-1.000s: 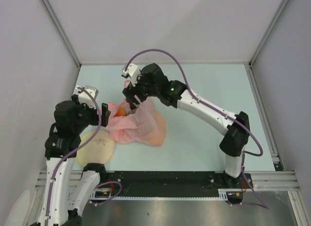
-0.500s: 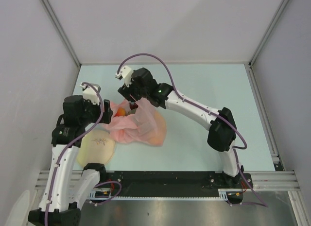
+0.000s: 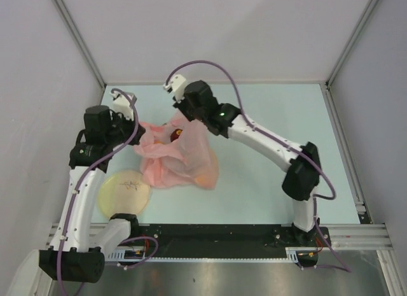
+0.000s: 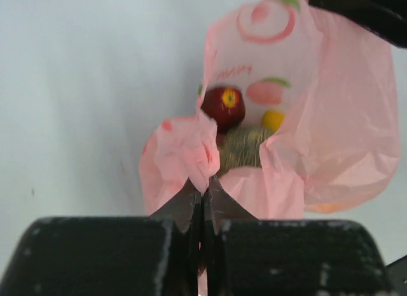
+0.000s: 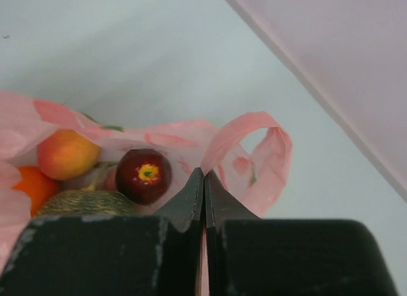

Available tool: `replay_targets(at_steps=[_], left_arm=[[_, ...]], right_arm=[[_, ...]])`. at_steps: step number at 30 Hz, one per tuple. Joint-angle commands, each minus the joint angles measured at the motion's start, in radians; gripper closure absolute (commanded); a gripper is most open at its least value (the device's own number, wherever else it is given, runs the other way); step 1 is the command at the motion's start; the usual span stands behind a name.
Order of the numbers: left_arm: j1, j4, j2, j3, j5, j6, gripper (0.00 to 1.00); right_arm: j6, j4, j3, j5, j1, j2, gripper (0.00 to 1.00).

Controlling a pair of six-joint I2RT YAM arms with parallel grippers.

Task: Take the fake fruits out of the plastic bag

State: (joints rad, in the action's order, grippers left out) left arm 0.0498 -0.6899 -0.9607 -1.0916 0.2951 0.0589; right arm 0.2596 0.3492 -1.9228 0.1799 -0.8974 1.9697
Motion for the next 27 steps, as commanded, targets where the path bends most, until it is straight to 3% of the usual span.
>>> replay_targets(at_steps=[1,4,8,13,15,17,21,23,26,27], left_arm=[[0.019,0.122,-0.052,-0.186,0.194,-0.047,1.0],[0.05,0.176,-0.146,-0.28,0.191,-0.077,1.0],[0.061,0.233,-0.33,-0.427,0.191,-0.103,1.0],[0.064,0.185,-0.738,-0.888,0.249,-0.114,1.0],[0.068,0.147,-0.844,-1.145,0.256,-0.139,1.0],[0.084,0.156,-0.938,-1.264,0.253,-0.142,1.0],[0.122,0.191,-0.918,-1.254,0.231,-0.116,1.0],[0.128,0.181,-0.868,-1.202,0.251,-0.126,1.0],[0.136,0.185,-0.785,-1.003,0.271,-0.128,1.0],[0.136,0.191,-0.717,-0.875,0.279,-0.128,1.0]], right_arm=[[-0.003,-0.016,0.079,-0.016,0.06,-0.291,1.0],[-0.013,-0.027,0.14,-0.022,0.118,-0.382,1.0],[-0.008,-0.119,0.156,0.016,0.225,-0.371,1.0],[-0.049,-0.213,-0.025,0.044,0.36,-0.188,1.0],[-0.053,-0.22,-0.12,0.056,0.409,-0.143,1.0],[-0.039,-0.251,-0.14,0.076,0.44,-0.115,1.0],[-0.014,-0.28,-0.088,0.092,0.462,-0.164,1.0],[-0.005,-0.3,0.026,0.092,0.462,-0.231,1.0],[-0.002,-0.306,0.226,0.089,0.453,-0.316,1.0],[-0.003,-0.305,0.273,0.095,0.445,-0.339,1.0]])
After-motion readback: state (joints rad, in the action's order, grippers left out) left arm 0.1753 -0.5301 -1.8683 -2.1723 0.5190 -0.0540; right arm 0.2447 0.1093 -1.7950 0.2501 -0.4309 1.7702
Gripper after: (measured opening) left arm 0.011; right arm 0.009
